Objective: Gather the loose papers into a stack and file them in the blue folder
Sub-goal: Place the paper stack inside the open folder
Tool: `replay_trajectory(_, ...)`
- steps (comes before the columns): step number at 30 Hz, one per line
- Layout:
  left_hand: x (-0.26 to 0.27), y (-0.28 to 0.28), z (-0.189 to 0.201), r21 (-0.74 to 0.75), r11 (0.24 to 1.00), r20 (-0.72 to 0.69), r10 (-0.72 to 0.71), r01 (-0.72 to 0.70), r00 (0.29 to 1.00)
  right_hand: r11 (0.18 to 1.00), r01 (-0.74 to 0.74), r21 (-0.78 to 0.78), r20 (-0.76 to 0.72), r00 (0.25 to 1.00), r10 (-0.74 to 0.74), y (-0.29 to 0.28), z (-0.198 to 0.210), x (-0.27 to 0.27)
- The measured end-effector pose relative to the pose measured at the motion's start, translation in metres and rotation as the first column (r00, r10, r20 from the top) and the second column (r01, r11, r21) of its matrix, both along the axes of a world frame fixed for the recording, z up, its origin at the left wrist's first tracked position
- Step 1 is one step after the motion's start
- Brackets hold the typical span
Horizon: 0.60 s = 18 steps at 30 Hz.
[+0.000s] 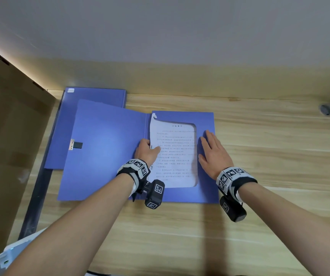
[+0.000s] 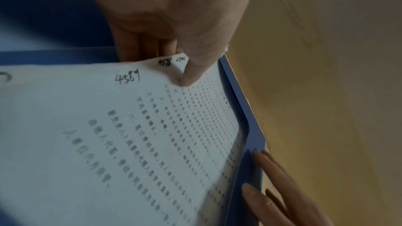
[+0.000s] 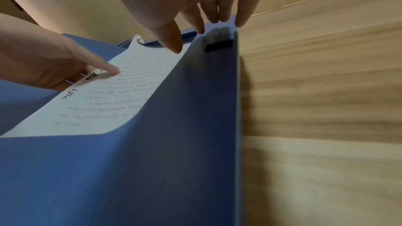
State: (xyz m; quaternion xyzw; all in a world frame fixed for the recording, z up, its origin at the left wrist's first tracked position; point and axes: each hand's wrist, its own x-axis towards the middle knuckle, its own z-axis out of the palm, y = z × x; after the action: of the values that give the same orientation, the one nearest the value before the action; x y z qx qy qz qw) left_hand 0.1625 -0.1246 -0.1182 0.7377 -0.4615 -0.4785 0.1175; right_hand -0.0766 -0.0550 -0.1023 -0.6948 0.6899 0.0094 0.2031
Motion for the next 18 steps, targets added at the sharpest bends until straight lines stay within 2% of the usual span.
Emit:
replay_trajectory(5,-0.006,-0.032,0.016,-0.21,0.978,0.118,0.009,0.017,0.993,0.999,0.026,0.025,0.007,1.0,-0.026,0.001,-0.003,-0.008)
replay_trajectory(7,-0.005,-0.043,0.02,-0.342,0.926,0.234,-0.08,0.159,0.969,1.0,0.019,0.023,0.003,1.0,-0.019,0.001,-0.003,-0.008)
replay_trajectory(9,-0.004,-0.047,0.017,-0.393,0.835,0.344,-0.254,0.384,0.904,0.999,0.024,0.023,0.005,1.0,-0.024,0.0,-0.004,-0.008)
replay_trajectory(11,-0.005,-0.044,0.012,-0.291,0.761,0.424,-0.441,0.58,0.791,0.999,0.031,0.031,0.008,0.999,-0.031,0.001,-0.005,-0.007)
replay_trajectory(13,-0.004,-0.04,0.005,-0.154,0.71,0.486,-0.551,0.688,0.678,0.999,0.034,0.033,0.012,0.999,-0.034,0.001,-0.007,-0.006)
replay_trajectory(14,-0.005,-0.039,0.003,-0.127,0.695,0.5,-0.571,0.707,0.651,0.999,0.031,0.031,0.013,0.999,-0.032,0.0,-0.007,-0.007)
replay_trajectory(18,-0.009,-0.038,0.0,-0.127,0.651,0.482,-0.619,0.749,0.62,0.999,0.023,0.025,0.021,1.0,-0.023,-0.002,-0.008,-0.01)
